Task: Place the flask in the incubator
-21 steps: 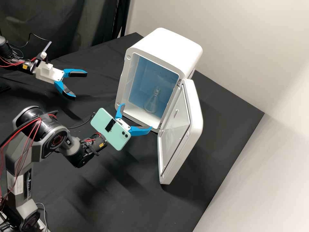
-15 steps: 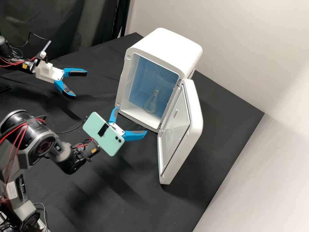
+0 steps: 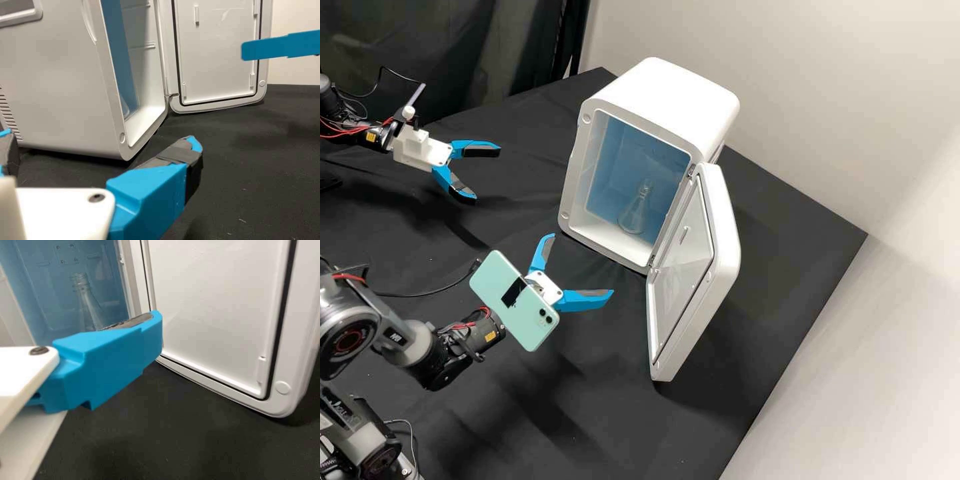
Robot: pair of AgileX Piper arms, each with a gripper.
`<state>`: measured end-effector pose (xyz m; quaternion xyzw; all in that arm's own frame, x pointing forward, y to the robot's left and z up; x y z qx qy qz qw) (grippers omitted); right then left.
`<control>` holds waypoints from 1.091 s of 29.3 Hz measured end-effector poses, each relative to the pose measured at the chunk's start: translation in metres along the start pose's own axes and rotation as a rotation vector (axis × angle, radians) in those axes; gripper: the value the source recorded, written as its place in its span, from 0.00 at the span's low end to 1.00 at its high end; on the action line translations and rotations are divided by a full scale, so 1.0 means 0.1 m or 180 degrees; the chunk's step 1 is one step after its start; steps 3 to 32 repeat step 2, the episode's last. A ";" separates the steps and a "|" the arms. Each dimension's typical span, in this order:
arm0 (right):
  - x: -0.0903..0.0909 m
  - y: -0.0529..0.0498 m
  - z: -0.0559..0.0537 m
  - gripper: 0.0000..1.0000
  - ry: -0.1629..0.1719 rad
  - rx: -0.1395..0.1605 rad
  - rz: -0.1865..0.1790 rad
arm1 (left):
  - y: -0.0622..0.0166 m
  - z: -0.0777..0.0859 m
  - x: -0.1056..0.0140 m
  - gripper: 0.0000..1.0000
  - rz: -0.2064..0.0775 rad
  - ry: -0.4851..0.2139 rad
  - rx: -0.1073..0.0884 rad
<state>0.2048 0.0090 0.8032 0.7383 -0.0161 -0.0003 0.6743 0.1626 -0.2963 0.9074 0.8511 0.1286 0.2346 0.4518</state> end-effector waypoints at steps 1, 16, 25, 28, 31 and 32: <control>-0.03 0.00 0.00 1.00 0.0006 -0.0002 -0.0003 | 0.000 0.00 0.00 1.00 0.0000 0.0000 0.0000; -0.05 0.01 0.00 1.00 0.0025 0.0010 -0.0023 | 0.000 0.00 0.00 1.00 0.0000 0.0000 0.0000; -0.05 0.01 0.00 1.00 0.0025 0.0010 -0.0023 | 0.000 0.00 0.00 1.00 0.0000 0.0000 0.0000; -0.05 0.01 0.00 1.00 0.0025 0.0010 -0.0023 | 0.000 0.00 0.00 1.00 0.0000 0.0000 0.0000; -0.05 0.01 0.00 1.00 0.0025 0.0010 -0.0023 | 0.000 0.00 0.00 1.00 0.0000 0.0000 0.0000; -0.05 0.01 0.00 1.00 0.0025 0.0010 -0.0023 | 0.000 0.00 0.00 1.00 0.0000 0.0000 0.0000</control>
